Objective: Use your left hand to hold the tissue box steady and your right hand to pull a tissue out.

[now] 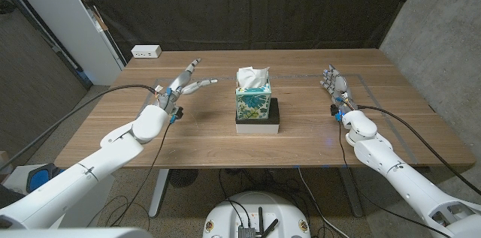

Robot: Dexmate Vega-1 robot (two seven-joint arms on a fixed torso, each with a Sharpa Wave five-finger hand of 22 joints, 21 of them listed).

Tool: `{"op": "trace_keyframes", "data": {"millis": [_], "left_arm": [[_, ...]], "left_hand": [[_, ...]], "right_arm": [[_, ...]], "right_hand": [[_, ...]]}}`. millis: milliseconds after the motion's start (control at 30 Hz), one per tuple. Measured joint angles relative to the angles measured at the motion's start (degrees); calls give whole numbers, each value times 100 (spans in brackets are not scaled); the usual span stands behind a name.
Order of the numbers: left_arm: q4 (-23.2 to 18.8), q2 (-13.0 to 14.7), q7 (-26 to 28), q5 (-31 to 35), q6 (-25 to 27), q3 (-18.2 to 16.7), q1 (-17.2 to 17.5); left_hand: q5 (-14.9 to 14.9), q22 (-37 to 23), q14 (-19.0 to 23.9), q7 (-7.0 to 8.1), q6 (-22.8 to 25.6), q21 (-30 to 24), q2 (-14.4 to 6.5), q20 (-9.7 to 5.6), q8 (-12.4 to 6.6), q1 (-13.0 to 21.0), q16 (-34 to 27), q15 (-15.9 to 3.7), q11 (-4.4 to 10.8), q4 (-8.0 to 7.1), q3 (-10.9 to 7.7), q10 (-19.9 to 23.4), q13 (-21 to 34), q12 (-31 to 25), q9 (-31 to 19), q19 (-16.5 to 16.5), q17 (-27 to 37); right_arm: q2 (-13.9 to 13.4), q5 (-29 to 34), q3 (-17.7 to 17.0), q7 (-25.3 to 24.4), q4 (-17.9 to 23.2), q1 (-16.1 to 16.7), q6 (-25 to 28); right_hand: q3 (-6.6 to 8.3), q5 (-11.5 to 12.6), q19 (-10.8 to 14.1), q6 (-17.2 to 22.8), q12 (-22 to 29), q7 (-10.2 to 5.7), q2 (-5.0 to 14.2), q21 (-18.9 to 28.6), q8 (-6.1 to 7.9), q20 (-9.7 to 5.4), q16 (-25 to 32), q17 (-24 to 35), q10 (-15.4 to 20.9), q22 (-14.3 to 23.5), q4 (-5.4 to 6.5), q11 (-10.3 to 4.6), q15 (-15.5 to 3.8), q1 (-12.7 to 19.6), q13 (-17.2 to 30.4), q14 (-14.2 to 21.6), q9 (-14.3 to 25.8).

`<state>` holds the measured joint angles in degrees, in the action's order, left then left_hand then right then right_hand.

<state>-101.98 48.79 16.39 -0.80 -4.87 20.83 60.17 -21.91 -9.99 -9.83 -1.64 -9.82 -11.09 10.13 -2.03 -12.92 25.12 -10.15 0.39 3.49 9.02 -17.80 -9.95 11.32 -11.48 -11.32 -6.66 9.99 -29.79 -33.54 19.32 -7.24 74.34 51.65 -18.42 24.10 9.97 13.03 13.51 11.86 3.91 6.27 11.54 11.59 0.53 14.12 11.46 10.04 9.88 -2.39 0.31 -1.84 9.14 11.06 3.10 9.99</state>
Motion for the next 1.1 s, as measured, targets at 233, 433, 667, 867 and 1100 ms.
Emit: {"op": "trace_keyframes", "data": {"millis": [233,433,667,867,1100], "left_arm": [[-143,38,0,4,6,-63,155],[-236,57,0,4,7,-94,269],[-344,86,14,4,7,-149,412],[-422,107,30,0,7,-201,529],[-499,120,61,-7,-42,-260,676]], "left_hand": [[-45,0,0,0,0,0,0,31,-23,0,0,0,0,-3,51,0,0,0,0,32,0],[-49,0,0,0,0,0,0,31,-22,0,0,0,0,-10,90,0,0,0,0,31,0],[-49,0,0,0,0,0,-29,31,-22,29,0,0,0,-24,119,0,-1,0,0,31,0],[-78,0,0,0,0,0,-29,0,-22,29,0,0,0,-31,159,0,-1,0,0,63,0],[-99,0,0,0,0,0,-29,0,-22,29,0,0,0,-48,174,0,0,0,1,62,0]], "right_arm": [[-1,19,0,-25,43,12,-13],[-13,30,-6,-53,93,39,-16],[-29,37,-24,-96,165,78,-17],[-39,52,-32,-126,217,102,-17],[-41,72,-35,-157,266,125,-13]], "right_hand": [[0,0,0,0,0,0,0,0,-35,0,0,0,0,0,0,0,32,0,0,32,0],[0,0,0,0,0,0,0,0,-42,0,0,1,0,0,1,0,32,0,0,32,0],[-23,0,0,0,1,0,0,0,-41,-1,0,1,0,0,-23,0,31,0,0,31,0],[-23,0,0,0,-21,-1,0,0,-41,-1,-29,1,21,0,-22,21,31,0,0,31,0],[-23,0,0,0,-21,-1,0,0,-41,-1,-40,1,32,0,-22,32,31,0,0,31,0]]}}
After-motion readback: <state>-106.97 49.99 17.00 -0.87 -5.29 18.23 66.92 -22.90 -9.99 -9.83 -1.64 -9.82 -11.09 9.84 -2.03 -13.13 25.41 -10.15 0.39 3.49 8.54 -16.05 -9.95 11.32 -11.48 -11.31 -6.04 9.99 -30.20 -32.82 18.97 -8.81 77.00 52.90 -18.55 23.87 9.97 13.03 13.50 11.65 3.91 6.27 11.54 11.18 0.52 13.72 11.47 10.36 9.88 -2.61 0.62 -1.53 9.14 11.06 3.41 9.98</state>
